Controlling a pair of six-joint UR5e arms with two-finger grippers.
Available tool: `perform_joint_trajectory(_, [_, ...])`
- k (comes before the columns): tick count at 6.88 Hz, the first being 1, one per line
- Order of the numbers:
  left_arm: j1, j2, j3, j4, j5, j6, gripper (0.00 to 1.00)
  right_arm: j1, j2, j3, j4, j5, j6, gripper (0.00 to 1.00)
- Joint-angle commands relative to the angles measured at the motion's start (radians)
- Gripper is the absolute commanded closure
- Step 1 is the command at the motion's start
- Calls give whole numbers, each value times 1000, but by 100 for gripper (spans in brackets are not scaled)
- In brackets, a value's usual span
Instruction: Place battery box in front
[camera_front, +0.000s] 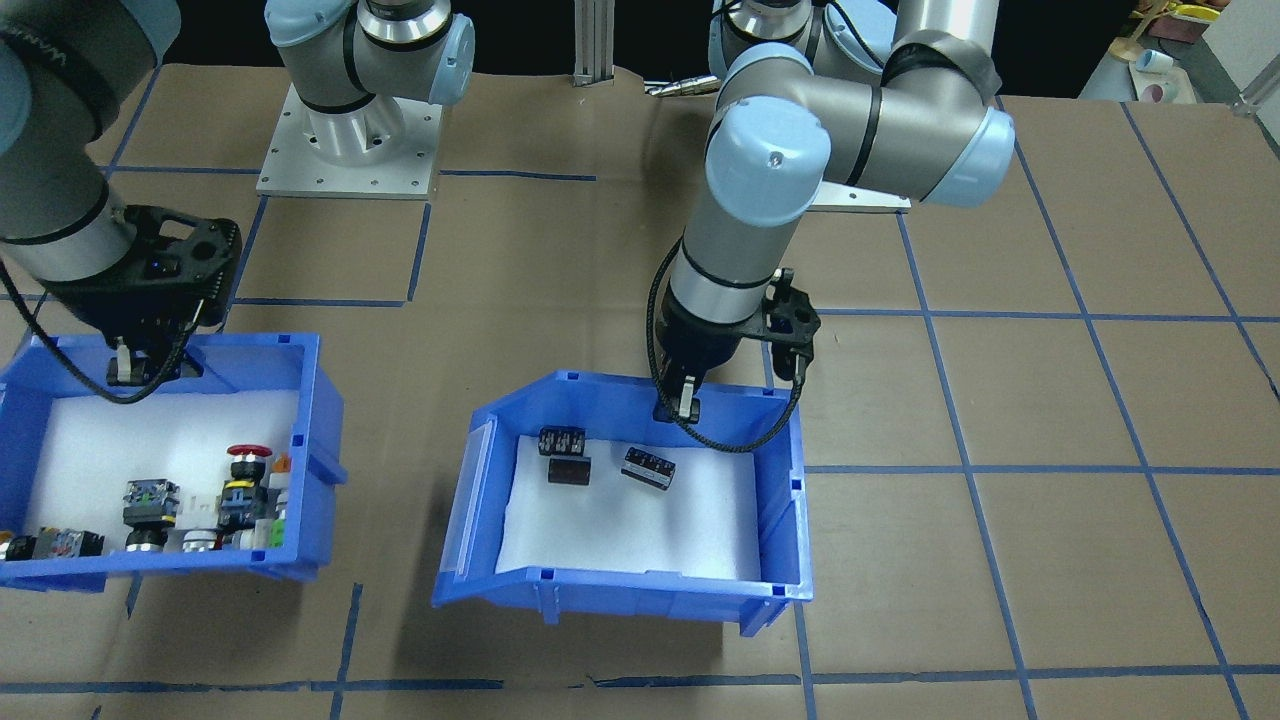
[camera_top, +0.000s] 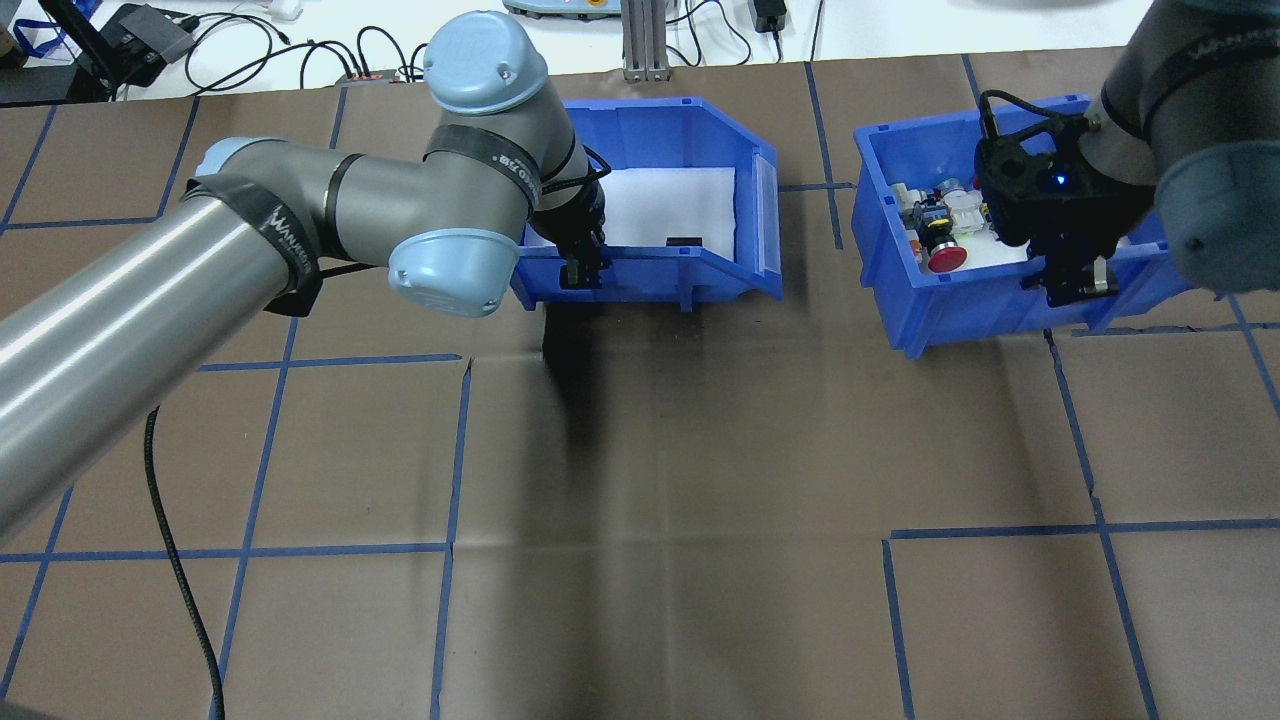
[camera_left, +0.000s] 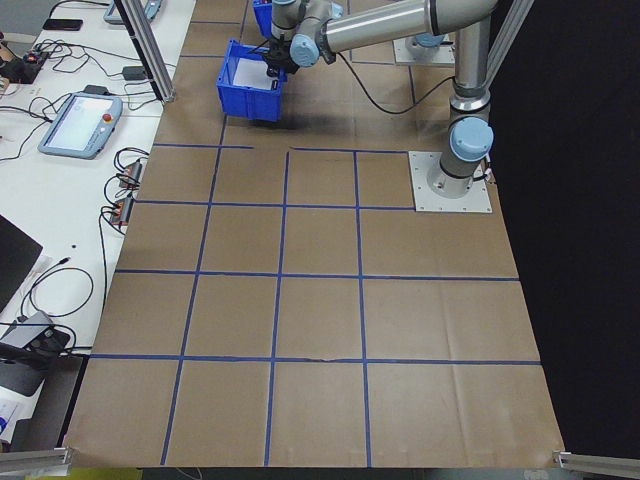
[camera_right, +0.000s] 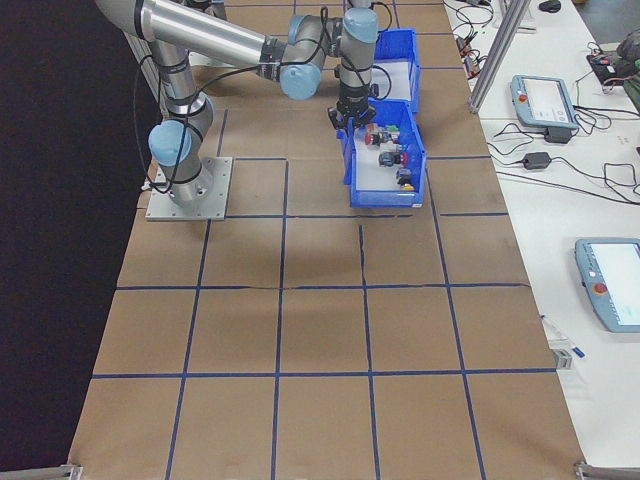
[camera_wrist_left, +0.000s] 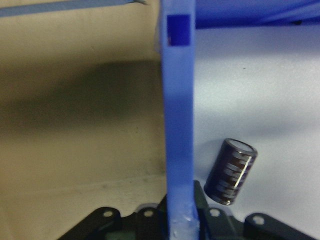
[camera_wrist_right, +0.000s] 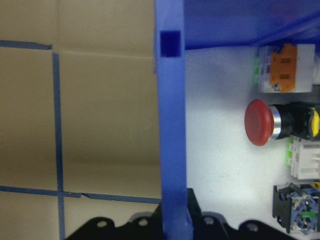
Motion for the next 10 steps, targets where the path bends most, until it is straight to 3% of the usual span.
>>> perform_joint_trajectory(1, [-21, -68, 52, 9, 0, -48, 100, -57, -139, 140, -2, 5, -77, 95])
perform_joint_trajectory(2, [-31, -97, 73, 21, 0, -52, 98, -101, -171, 180, -2, 10, -120, 95])
perform_joint_trajectory(3, [-36, -103, 75, 20, 5, -56, 79, -111, -202, 212, 0, 13, -119, 95])
perform_joint_trajectory(5, [-41, -90, 61, -5, 19, -163, 1, -109, -271, 295, 0, 13, -122, 95])
perform_joint_trajectory(7, [-27, 23, 87, -170, 14, -108, 1, -109, -287, 314, 10, 15, -114, 95])
perform_joint_trajectory(8, [-1, 95, 93, -307, 19, 45, 1, -106, -308, 318, 19, 15, -104, 95])
perform_joint_trajectory(10, [74, 212, 89, -367, 32, 519, 1, -68, -389, 413, 9, 21, -36, 95])
